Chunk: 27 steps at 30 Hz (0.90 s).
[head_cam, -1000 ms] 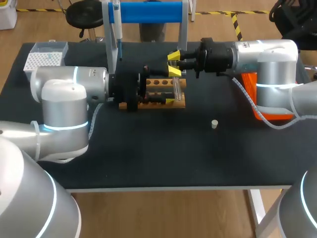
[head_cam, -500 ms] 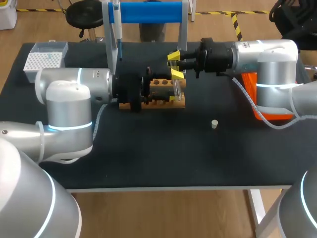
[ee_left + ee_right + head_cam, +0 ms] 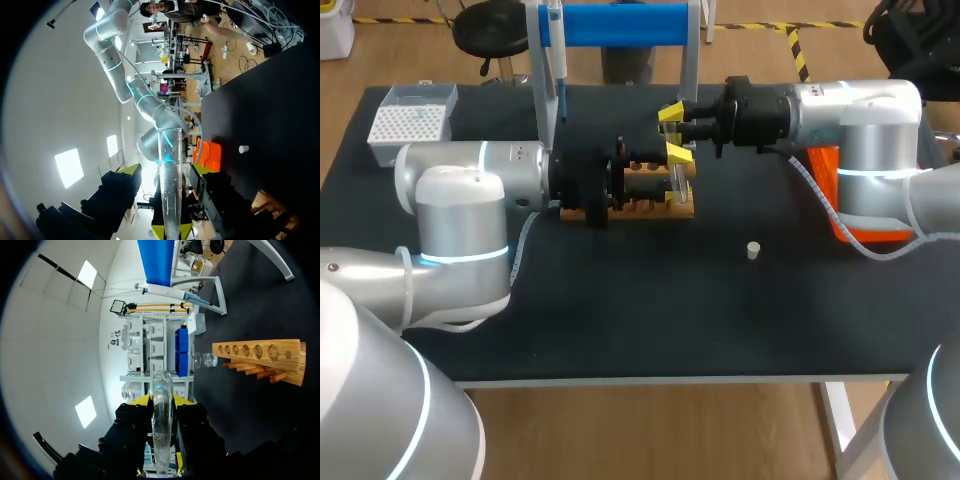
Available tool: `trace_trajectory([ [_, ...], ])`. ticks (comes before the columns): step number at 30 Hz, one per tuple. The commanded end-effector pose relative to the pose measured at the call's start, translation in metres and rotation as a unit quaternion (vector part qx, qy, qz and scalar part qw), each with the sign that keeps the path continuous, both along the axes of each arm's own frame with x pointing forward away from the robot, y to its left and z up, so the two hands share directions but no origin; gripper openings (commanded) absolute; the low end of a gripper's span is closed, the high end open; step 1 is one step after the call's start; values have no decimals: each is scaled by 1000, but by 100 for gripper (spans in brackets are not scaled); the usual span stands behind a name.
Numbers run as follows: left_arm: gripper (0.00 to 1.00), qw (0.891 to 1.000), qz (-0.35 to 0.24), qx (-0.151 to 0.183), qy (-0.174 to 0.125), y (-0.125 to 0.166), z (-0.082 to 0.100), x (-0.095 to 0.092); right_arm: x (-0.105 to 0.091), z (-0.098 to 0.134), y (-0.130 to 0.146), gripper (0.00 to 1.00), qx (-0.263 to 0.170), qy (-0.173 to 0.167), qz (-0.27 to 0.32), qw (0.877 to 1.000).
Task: Invert the test tube, pick up the pipette, mount the tip to pipette, aspirate from beaker and dispense into the tube, eject the tip, return the pipette, and cap with the stopper.
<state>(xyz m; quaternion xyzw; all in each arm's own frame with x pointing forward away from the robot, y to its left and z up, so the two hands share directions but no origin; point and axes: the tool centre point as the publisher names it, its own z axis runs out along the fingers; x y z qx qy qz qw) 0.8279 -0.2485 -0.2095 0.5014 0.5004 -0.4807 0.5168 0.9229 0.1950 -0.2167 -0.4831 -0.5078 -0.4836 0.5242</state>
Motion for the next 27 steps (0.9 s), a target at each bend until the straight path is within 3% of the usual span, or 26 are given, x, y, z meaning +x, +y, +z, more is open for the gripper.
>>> trace_trajectory([
  [1, 55, 1000, -3, 2, -2, -2, 0, 1, 0, 1, 0, 0, -1, 0, 0, 1000],
  [3, 50, 1000, -3, 3, -4, -2, 0, 1, 0, 1, 0, 0, -1, 0, 0, 1000],
  [16, 45, 1000, -3, 9, -10, -2, 1, 0, 0, 1, 0, 0, -1, 0, 0, 1000],
  [23, 18, 1000, -4, 8, -11, -2, 1, 0, 0, 1, 0, 0, -1, 0, 0, 1000],
  [24, 0, 1000, -4, 8, -12, -2, 1, 0, 0, 1, 0, 0, -1, 0, 0, 1000],
  [27, 0, 1000, -5, 7, -12, -2, 1, 0, 0, 1, 0, 0, -1, 0, 0, 1000],
])
